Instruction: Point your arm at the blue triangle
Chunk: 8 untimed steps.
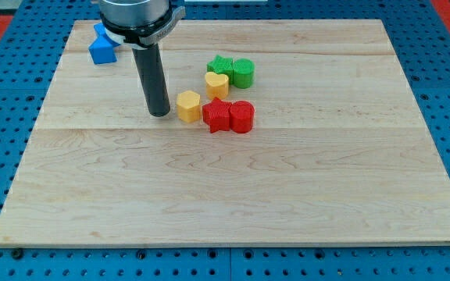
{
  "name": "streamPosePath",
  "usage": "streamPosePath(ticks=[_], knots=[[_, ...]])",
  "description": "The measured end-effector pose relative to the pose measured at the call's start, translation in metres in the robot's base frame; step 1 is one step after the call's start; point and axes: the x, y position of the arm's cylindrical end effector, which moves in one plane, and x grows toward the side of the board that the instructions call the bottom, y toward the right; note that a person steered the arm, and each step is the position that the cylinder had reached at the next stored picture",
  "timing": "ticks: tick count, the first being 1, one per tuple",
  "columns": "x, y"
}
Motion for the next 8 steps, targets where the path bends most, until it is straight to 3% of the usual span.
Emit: streamPosePath(ticks=[1, 2, 4, 5, 6, 7, 8], knots=[[0.013, -0.011], [-0.003, 0.032], [-0.008, 0.027], [-0.007, -0.048], [-0.038, -0.144], [-0.077, -0.204], [-0.099, -0.174]])
